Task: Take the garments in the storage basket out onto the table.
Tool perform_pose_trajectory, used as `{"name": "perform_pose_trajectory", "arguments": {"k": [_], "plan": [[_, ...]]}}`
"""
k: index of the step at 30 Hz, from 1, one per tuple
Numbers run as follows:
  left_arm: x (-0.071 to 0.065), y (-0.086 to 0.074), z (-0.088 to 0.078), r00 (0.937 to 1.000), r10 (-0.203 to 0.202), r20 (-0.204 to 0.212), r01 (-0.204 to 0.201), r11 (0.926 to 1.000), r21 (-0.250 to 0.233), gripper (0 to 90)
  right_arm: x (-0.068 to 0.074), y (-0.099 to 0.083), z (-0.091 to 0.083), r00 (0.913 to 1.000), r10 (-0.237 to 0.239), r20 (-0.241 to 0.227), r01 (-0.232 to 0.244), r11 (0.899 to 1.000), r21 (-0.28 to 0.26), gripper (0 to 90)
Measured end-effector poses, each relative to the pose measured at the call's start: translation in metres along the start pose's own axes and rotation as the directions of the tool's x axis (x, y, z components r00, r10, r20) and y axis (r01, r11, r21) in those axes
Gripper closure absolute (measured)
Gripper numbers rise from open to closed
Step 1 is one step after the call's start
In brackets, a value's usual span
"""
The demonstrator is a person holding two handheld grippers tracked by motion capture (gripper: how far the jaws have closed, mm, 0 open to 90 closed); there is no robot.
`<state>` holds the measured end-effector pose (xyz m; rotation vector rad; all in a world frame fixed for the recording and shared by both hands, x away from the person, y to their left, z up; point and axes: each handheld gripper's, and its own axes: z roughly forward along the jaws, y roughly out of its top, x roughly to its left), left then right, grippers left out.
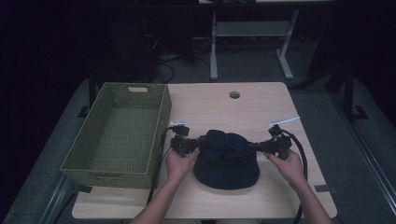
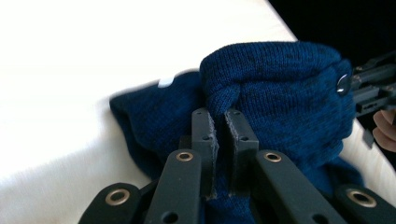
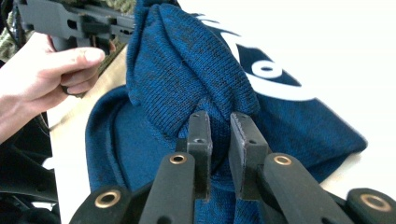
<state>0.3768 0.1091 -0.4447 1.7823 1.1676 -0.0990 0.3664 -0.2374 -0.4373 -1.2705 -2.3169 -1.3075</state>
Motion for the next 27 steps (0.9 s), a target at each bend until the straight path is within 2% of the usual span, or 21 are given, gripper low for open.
{"name": "perform_pose_trajectory", "arguments": {"k": [1, 2, 3, 6, 7, 10, 11, 13, 15, 19, 20, 21, 23, 25, 27], "plan": [[-0.003, 0.005, -0.006, 0.9999, 0.004, 0.014, -0.003, 0.9998, -0.021, 84.1, 0.005, 0.005, -0.008, 0.9998, -0.020, -0.008, 0.020, 1.000, -0.021, 78.9], [-0.003, 0.005, -0.006, 0.9999, 0.004, 0.014, -0.003, 0.9998, -0.021, 84.0, 0.005, 0.005, -0.008, 0.9998, -0.020, -0.008, 0.020, 1.000, -0.021, 78.9], [-0.006, 0.008, -0.012, 0.9997, 0.011, 0.020, -0.010, 0.9989, -0.045, 84.0, 0.008, 0.008, -0.011, 0.9995, -0.032, 0.004, 0.032, 0.999, -0.024, 78.9], [-0.012, 0.011, -0.021, 0.9989, 0.023, 0.042, -0.020, 0.9976, -0.067, 84.0, 0.017, 0.013, -0.023, 0.9984, -0.056, -0.006, 0.056, 0.997, -0.054, 78.8], [-0.016, 0.011, -0.026, 0.9983, 0.035, 0.047, -0.031, 0.9965, -0.077, 84.0, 0.024, 0.013, -0.027, 0.9973, -0.074, -0.006, 0.073, 0.996, -0.054, 78.8], [-0.021, 0.010, -0.032, 0.9972, 0.046, 0.058, -0.041, 0.9955, -0.085, 83.8, 0.030, 0.012, -0.031, 0.9958, -0.091, -0.005, 0.091, 0.994, -0.055, 78.5], [-0.024, 0.006, -0.035, 0.9962, 0.064, 0.059, -0.059, 0.9950, -0.081, 83.8, 0.033, 0.010, -0.032, 0.9952, -0.097, -0.005, 0.097, 0.994, -0.056, 78.3], [-0.026, 0.000, -0.038, 0.9953, 0.069, 0.068, -0.064, 0.9954, -0.071, 83.6, 0.038, 0.004, -0.034, 0.9935, -0.113, -0.007, 0.113, 0.992, -0.049, 77.9], [-0.027, -0.017, -0.040, 0.9941, 0.072, 0.081, -0.069, 0.9968, -0.042, 83.4, 0.042, -0.009, -0.033, 0.9923, -0.123, -0.018, 0.122, 0.992, -0.029, 77.5], [-0.025, -0.034, -0.039, 0.9934, 0.076, 0.087, -0.075, 0.9971, -0.007, 83.2, 0.042, -0.029, -0.024, 0.9931, -0.105, -0.051, 0.107, 0.994, 0.029, 73.5], [-0.024, -0.039, -0.038, 0.9934, 0.077, 0.085, -0.077, 0.9970, 0.006, 83.2, 0.042, -0.029, -0.024, 0.9931, -0.105, -0.051, 0.107, 0.994, 0.029, 73.5], [-0.023, -0.043, -0.038, 0.9931, 0.079, 0.087, -0.080, 0.9967, 0.015, 83.6, 0.043, -0.032, -0.022, 0.9925, -0.105, -0.063, 0.108, 0.993, 0.038, 63.7], [-0.021, -0.048, -0.038, 0.9931, 0.084, 0.082, -0.086, 0.9960, 0.025, 83.8, 0.047, -0.028, -0.026, 0.9898, -0.131, -0.055, 0.132, 0.991, 0.005, 63.6], [-0.020, -0.050, -0.039, 0.9924, 0.091, 0.082, -0.094, 0.9951, 0.030, 83.8, 0.048, -0.025, -0.027, 0.9899, -0.130, -0.057, 0.130, 0.992, -0.005, 63.6], [-0.021, -0.053, -0.039, 0.9911, 0.106, 0.080, -0.109, 0.9934, 0.037, 83.8, 0.050, -0.011, -0.028, 0.9900, -0.126, -0.063, 0.126, 0.992, -0.016, 64.6]]}}
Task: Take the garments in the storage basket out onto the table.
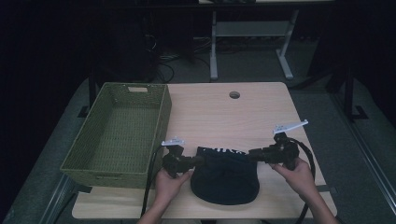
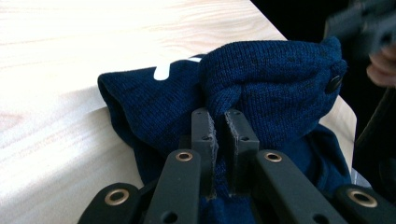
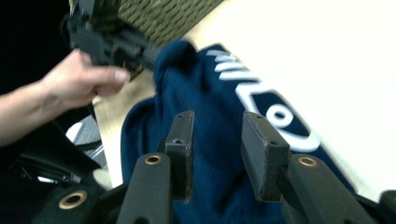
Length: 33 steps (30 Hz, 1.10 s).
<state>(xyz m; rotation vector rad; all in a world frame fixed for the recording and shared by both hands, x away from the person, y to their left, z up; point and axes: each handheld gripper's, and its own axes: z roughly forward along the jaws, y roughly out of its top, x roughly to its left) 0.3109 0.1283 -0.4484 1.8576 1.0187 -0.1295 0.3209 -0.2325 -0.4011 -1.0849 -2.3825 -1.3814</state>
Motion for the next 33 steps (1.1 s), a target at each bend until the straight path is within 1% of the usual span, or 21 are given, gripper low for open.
{"name": "perform_pose_trajectory", "arguments": {"k": [1, 2, 3, 5, 6, 7, 8, 9, 10, 11, 12, 14, 18, 20, 22, 23, 24, 26, 29, 30, 33], "plan": [[0.000, -0.001, 0.000, 1.0000, 0.000, 0.004, 0.000, 1.0000, 0.001, 83.8, 0.000, 0.000, 0.000, 1.0000, 0.000, 0.000, 0.000, 1.000, 0.000, 64.6], [0.001, -0.003, -0.001, 0.9999, 0.002, 0.011, -0.002, 1.0000, 0.006, 83.8, -0.003, 0.008, 0.002, 0.9998, 0.019, -0.009, -0.019, 1.000, -0.015, 67.1], [0.001, -0.003, -0.001, 0.9999, 0.002, 0.011, -0.002, 1.0000, 0.006, 83.7, -0.006, 0.011, 0.004, 0.9997, 0.023, -0.010, -0.024, 1.000, -0.016, 69.2], [0.001, -0.005, -0.001, 0.9998, 0.002, 0.021, -0.002, 0.9999, 0.013, 83.7, -0.008, 0.014, 0.007, 0.9993, 0.037, -0.010, -0.037, 0.999, -0.006, 71.7], [0.001, -0.006, -0.001, 0.9997, 0.006, 0.024, -0.007, 0.9998, 0.019, 83.7, -0.013, 0.018, 0.014, 0.9980, 0.060, -0.018, -0.060, 0.998, 0.006, 75.4], [0.001, -0.006, -0.001, 0.9997, 0.006, 0.024, -0.007, 0.9998, 0.019, 83.7, -0.013, 0.018, 0.014, 0.9980, 0.060, -0.018, -0.060, 0.998, 0.006, 75.4], [0.001, -0.006, -0.001, 0.9996, 0.003, 0.028, -0.003, 0.9998, 0.022, 83.7, -0.016, 0.019, 0.019, 0.9971, 0.070, -0.029, -0.069, 0.997, 0.016, 76.7], [0.001, -0.006, -0.002, 0.9995, 0.002, 0.033, -0.002, 0.9997, 0.023, 83.3, -0.021, 0.018, 0.027, 0.9951, 0.089, -0.043, -0.087, 0.995, 0.046, 80.4], [0.001, -0.006, -0.003, 0.9993, 0.000, 0.039, -0.001, 0.9997, 0.025, 83.3, -0.021, 0.018, 0.027, 0.9951, 0.089, -0.043, -0.087, 0.995, 0.046, 80.4], [0.000, -0.006, -0.004, 0.9987, -0.005, 0.051, 0.004, 0.9997, 0.025, 80.2, -0.021, 0.016, 0.033, 0.9933, 0.099, -0.060, -0.094, 0.993, 0.078, 81.2], [-0.001, -0.005, -0.005, 0.9978, -0.008, 0.066, 0.007, 0.9998, 0.021, 80.2, -0.021, 0.016, 0.033, 0.9933, 0.099, -0.060, -0.094, 0.993, 0.078, 81.2], [-0.005, -0.003, -0.011, 0.9946, -0.014, 0.103, 0.013, 0.9999, 0.006, 74.1, -0.017, 0.009, 0.039, 0.9934, 0.091, -0.069, -0.083, 0.990, 0.111, 82.0], [-0.012, -0.001, -0.017, 0.9930, -0.005, 0.118, 0.006, 1.0000, -0.006, 73.1, -0.013, 0.001, 0.042, 0.9929, 0.091, -0.076, -0.081, 0.988, 0.134, 82.0], [-0.016, 0.002, -0.024, 0.9901, -0.008, 0.140, 0.010, 0.9998, -0.014, 72.3, -0.010, -0.006, 0.043, 0.9926, 0.091, -0.080, -0.078, 0.985, 0.151, 81.9], [-0.017, 0.003, -0.027, 0.9884, -0.007, 0.152, 0.011, 0.9996, -0.025, 72.2, -0.008, -0.009, 0.043, 0.9927, 0.088, -0.082, -0.075, 0.986, 0.152, 81.9], [-0.018, 0.004, -0.029, 0.9879, -0.010, 0.155, 0.014, 0.9994, -0.030, 72.8, -0.007, -0.015, 0.044, 0.9930, 0.087, -0.080, -0.074, 0.985, 0.158, 81.8], [-0.019, 0.006, -0.034, 0.9893, -0.004, 0.146, 0.011, 0.9990, -0.043, 72.7, -0.007, -0.017, 0.044, 0.9928, 0.089, -0.081, -0.075, 0.984, 0.162, 81.7], [-0.020, 0.008, -0.035, 0.9910, -0.002, 0.134, 0.007, 0.9994, -0.034, 72.8, -0.008, -0.020, 0.046, 0.9926, 0.088, -0.083, -0.074, 0.984, 0.161, 81.6], [-0.020, 0.009, -0.034, 0.9921, -0.010, 0.125, 0.015, 0.9993, -0.034, 72.8, -0.006, -0.023, 0.047, 0.9919, 0.094, -0.085, -0.079, 0.982, 0.172, 81.6], [-0.019, 0.010, -0.033, 0.9921, -0.017, 0.124, 0.022, 0.9992, -0.034, 72.8, -0.004, -0.025, 0.048, 0.9913, 0.091, -0.095, -0.073, 0.981, 0.178, 81.6], [-0.020, 0.011, -0.028, 0.9916, -0.019, 0.128, 0.021, 0.9996, -0.018, 72.8, 0.000, -0.026, 0.048, 0.9919, 0.085, -0.095, -0.066, 0.981, 0.185, 81.0]]}}
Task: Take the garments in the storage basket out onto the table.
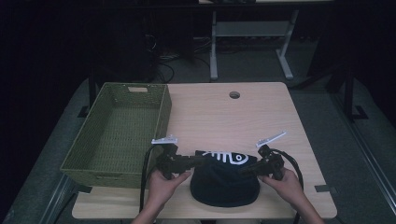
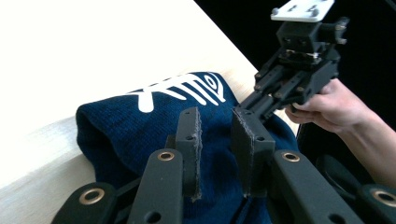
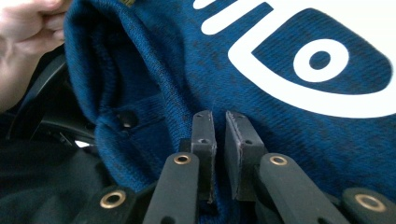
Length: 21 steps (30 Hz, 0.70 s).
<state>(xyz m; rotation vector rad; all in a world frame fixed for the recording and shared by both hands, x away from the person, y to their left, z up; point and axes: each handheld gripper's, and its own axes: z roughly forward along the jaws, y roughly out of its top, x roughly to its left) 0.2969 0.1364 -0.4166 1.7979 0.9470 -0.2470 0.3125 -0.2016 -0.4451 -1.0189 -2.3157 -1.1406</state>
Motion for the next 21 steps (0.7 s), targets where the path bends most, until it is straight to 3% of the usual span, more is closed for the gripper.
{"name": "perform_pose_trajectory", "arguments": {"k": [9, 10, 11, 12, 13, 15, 21], "plan": [[-0.006, -0.009, 0.019, 0.9994, 0.006, 0.033, -0.010, 0.9946, 0.104, 73.3, 0.016, -0.001, -0.003, 0.9975, -0.051, -0.050, 0.051, 0.999, 0.005, 77.1], [-0.006, -0.011, 0.021, 0.9995, 0.007, 0.032, -0.010, 0.9931, 0.117, 73.3, 0.016, -0.001, -0.003, 0.9975, -0.051, -0.050, 0.051, 0.999, 0.005, 77.1], [-0.006, -0.013, 0.022, 0.9995, 0.004, 0.031, -0.008, 0.9912, 0.132, 73.6, 0.018, 0.001, -0.006, 0.9972, -0.060, -0.044, 0.059, 0.998, -0.031, 77.0], [-0.004, -0.016, 0.024, 0.9997, 0.007, 0.022, -0.010, 0.9856, 0.169, 73.7, 0.018, 0.002, -0.007, 0.9975, -0.055, -0.044, 0.053, 0.998, -0.037, 77.0], [-0.004, -0.016, 0.024, 0.9997, 0.007, 0.022, -0.010, 0.9856, 0.169, 73.8, 0.018, 0.002, -0.007, 0.9975, -0.055, -0.044, 0.053, 0.998, -0.037, 77.0], [-0.002, -0.019, 0.027, 0.9998, 0.007, 0.021, -0.011, 0.9773, 0.211, 73.7, 0.017, 0.003, -0.006, 0.9978, -0.052, -0.040, 0.051, 0.998, -0.045, 78.0], [0.002, -0.024, 0.029, 0.9998, 0.010, 0.017, -0.014, 0.9689, 0.247, 73.7, 0.022, -0.002, 0.015, 0.9954, -0.077, -0.057, 0.080, 0.995, 0.054, 79.9]]}}
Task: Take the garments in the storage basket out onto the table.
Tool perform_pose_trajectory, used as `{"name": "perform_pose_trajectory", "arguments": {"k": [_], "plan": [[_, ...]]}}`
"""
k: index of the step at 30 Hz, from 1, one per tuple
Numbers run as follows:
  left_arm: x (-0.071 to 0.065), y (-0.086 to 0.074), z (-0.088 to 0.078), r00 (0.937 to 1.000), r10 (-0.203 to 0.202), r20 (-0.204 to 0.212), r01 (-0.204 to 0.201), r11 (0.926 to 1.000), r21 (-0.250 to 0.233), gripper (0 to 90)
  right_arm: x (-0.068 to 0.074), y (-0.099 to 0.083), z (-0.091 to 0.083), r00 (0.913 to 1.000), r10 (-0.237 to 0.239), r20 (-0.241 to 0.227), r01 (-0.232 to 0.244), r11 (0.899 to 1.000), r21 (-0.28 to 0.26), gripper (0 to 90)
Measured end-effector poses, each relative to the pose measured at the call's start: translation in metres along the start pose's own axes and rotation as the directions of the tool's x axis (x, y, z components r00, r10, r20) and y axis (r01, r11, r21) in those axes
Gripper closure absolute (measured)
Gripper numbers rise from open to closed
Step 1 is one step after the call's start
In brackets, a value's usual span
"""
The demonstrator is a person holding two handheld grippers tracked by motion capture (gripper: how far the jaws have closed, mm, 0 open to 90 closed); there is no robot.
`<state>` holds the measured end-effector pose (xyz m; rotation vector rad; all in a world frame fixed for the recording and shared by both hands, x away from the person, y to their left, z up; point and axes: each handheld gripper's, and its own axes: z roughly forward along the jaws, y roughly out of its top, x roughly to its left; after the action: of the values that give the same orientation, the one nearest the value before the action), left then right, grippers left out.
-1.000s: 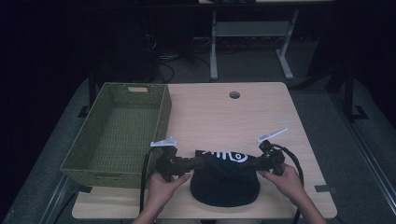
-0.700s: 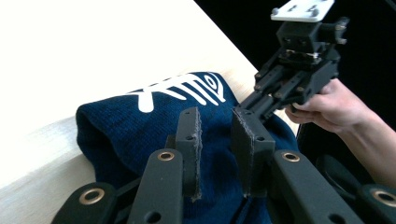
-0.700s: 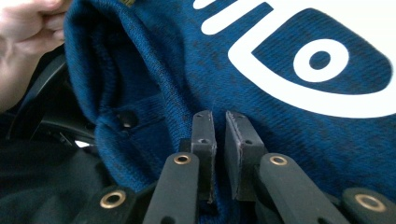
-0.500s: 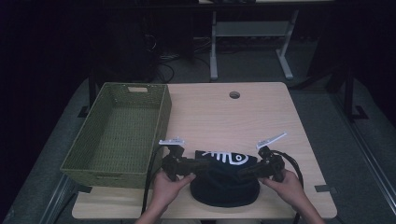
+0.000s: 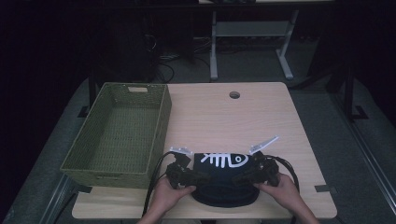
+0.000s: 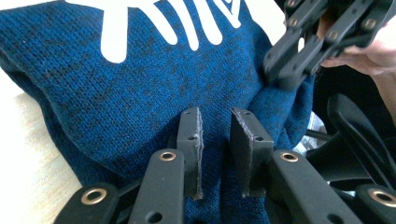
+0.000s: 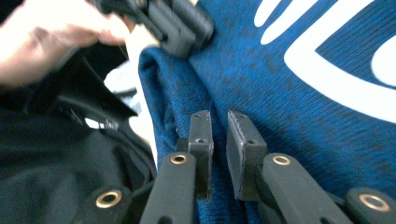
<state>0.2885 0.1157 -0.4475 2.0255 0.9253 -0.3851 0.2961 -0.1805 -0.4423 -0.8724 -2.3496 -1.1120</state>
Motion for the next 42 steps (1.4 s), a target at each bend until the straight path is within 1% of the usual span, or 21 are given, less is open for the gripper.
{"name": "perform_pose_trajectory", "arguments": {"k": [1, 3, 5, 8, 10, 12, 14, 15, 16, 17, 19, 21, 22, 23, 25, 27, 29, 34, 37, 40, 42], "plan": [[0.000, 0.001, -0.001, 0.9999, -0.007, 0.009, 0.007, 1.0000, -0.004, 71.8, 0.001, -0.001, 0.004, 1.0000, -0.004, 0.002, 0.004, 1.000, 0.014, 80.9], [-0.002, 0.003, -0.006, 0.9997, -0.009, 0.021, 0.010, 0.9992, -0.038, 71.4, 0.002, -0.004, 0.010, 1.0000, -0.007, -0.003, 0.007, 0.999, 0.031, 81.1], [-0.005, 0.005, -0.007, 0.9996, -0.002, 0.028, 0.003, 0.9990, -0.044, 71.4, 0.002, -0.006, 0.015, 1.0000, 0.000, -0.009, 0.001, 0.999, 0.052, 81.3], [-0.012, 0.007, -0.004, 0.9990, 0.019, 0.040, -0.017, 0.9992, -0.036, 71.6, 0.003, -0.005, 0.016, 0.9999, -0.008, -0.015, 0.009, 0.999, 0.050, 81.1], [-0.015, 0.006, 0.000, 0.9991, 0.032, 0.028, -0.032, 0.9995, -0.008, 72.2, 0.002, -0.006, 0.017, 0.9998, -0.007, -0.016, 0.008, 0.999, 0.049, 81.3], [-0.013, 0.001, 0.006, 0.9993, 0.035, 0.015, -0.035, 0.9992, 0.019, 72.2, 0.002, -0.007, 0.017, 0.9999, -0.002, -0.011, 0.002, 0.999, 0.053, 81.4], [-0.010, -0.003, 0.008, 0.9995, 0.030, 0.008, -0.030, 0.9991, 0.029, 74.5, 0.001, -0.010, 0.020, 1.0000, -0.003, 0.001, 0.003, 0.998, 0.062, 83.7], [-0.009, -0.005, 0.010, 0.9994, 0.034, -0.002, -0.034, 0.9989, 0.032, 74.5, 0.001, -0.010, 0.020, 1.0000, -0.003, 0.001, 0.003, 0.998, 0.062, 83.7], [-0.007, -0.008, 0.012, 0.9984, 0.052, -0.023, -0.051, 0.9980, 0.037, 76.3, -0.003, -0.015, 0.024, 0.9999, -0.001, 0.016, -0.001, 0.997, 0.078, 86.2], [-0.007, -0.008, 0.012, 0.9984, 0.052, -0.023, -0.051, 0.9980, 0.037, 76.7, -0.003, -0.015, 0.024, 0.9999, -0.001, 0.016, -0.001, 0.997, 0.078, 86.2], [-0.008, -0.009, 0.014, 0.9979, 0.056, -0.033, -0.055, 0.9979, 0.034, 76.7, -0.005, -0.017, 0.025, 0.9997, 0.021, 0.008, -0.021, 0.998, 0.067, 86.7], [-0.008, -0.007, 0.014, 0.9973, 0.063, -0.036, -0.062, 0.9973, 0.039, 75.7, -0.003, -0.016, 0.024, 0.9998, 0.007, 0.017, -0.008, 0.998, 0.070, 85.5], [-0.009, -0.004, 0.012, 0.9981, 0.058, -0.021, -0.057, 0.9978, 0.035, 73.5, 0.001, -0.015, 0.022, 0.9998, -0.002, 0.022, 0.000, 0.998, 0.060, 83.6], [-0.009, -0.004, 0.012, 0.9981, 0.058, -0.021, -0.057, 0.9978, 0.035, 72.4, 0.001, -0.015, 0.022, 0.9998, -0.002, 0.022, 0.000, 0.998, 0.060, 83.6], [-0.012, -0.001, 0.007, 0.9981, 0.060, -0.011, -0.060, 0.9982, 0.006, 71.8, 0.003, -0.015, 0.017, 1.0000, -0.001, 0.005, 0.001, 1.000, 0.032, 82.9], [-0.014, 0.002, 0.003, 0.9979, 0.064, 0.004, -0.064, 0.9979, -0.007, 71.8, 0.004, -0.016, 0.015, 1.0000, 0.001, -0.001, -0.001, 1.000, 0.022, 82.8], [-0.016, 0.003, 0.003, 0.9975, 0.071, 0.000, -0.071, 0.9975, -0.004, 72.3, 0.005, -0.018, 0.010, 1.0000, 0.004, -0.007, -0.004, 1.000, 0.002, 82.8], [-0.010, -0.005, 0.009, 0.9979, 0.065, -0.004, -0.065, 0.9977, 0.019, 73.7, 0.000, -0.025, 0.006, 0.9997, 0.018, 0.019, -0.018, 1.000, -0.004, 82.1], [-0.004, -0.010, 0.012, 0.9988, 0.048, -0.005, -0.048, 0.9987, 0.015, 75.8, -0.002, -0.028, 0.009, 0.9992, 0.025, 0.031, -0.026, 1.000, 0.009, 83.1], [-0.005, -0.009, 0.011, 0.9990, 0.044, 0.001, -0.044, 0.9990, 0.008, 75.2, -0.005, -0.030, 0.011, 0.9990, 0.036, 0.025, -0.037, 0.999, 0.006, 83.5], [-0.008, -0.006, 0.009, 0.9990, 0.044, 0.007, -0.044, 0.9990, -0.007, 73.4, -0.005, -0.028, 0.009, 0.9992, 0.036, 0.015, -0.036, 0.999, -0.004, 81.5]]}}
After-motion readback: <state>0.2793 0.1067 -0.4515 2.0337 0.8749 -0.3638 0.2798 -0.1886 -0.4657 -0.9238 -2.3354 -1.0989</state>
